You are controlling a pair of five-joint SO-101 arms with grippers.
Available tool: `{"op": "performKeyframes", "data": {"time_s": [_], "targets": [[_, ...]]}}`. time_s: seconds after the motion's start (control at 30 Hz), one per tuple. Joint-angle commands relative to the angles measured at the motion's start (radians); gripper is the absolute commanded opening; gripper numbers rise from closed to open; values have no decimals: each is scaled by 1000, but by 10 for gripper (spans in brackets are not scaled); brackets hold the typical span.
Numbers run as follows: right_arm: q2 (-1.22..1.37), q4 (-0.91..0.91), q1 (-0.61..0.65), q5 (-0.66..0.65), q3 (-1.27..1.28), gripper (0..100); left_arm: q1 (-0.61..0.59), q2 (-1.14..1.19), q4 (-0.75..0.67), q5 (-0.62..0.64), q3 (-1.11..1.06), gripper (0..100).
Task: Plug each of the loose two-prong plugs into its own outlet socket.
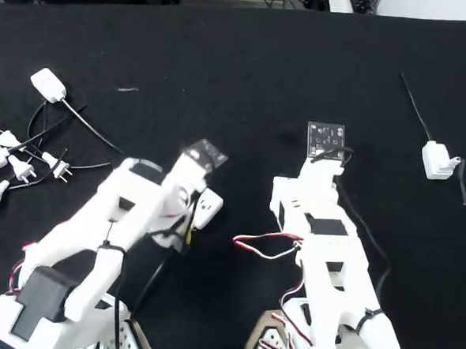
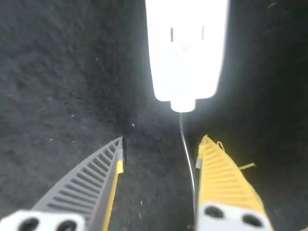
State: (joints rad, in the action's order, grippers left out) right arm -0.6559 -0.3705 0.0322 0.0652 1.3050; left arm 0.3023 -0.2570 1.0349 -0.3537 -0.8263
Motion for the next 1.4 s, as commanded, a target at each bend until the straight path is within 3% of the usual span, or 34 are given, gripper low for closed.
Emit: {"op": "performKeyframes", "data": {"time_s": [0.0,0.33,0.5,0.77,1.07,1.27,1.37], "targets": [[-13,23,9,8,-28,198,-54,-40,-155,-12,-76,241],[-13,23,9,8,-30,198,-375,-40,-172,-18,61,241],[-13,23,9,8,-30,198,-452,-29,-172,-12,154,241],[-13,23,9,8,-30,198,-415,-37,-164,32,191,241],[-13,23,9,8,-28,198,-331,-26,-219,428,162,243],[-13,23,9,8,-28,198,-321,-28,-422,445,4,244],[-13,23,9,8,-28,198,-271,-31,-442,445,-42,244]]}}
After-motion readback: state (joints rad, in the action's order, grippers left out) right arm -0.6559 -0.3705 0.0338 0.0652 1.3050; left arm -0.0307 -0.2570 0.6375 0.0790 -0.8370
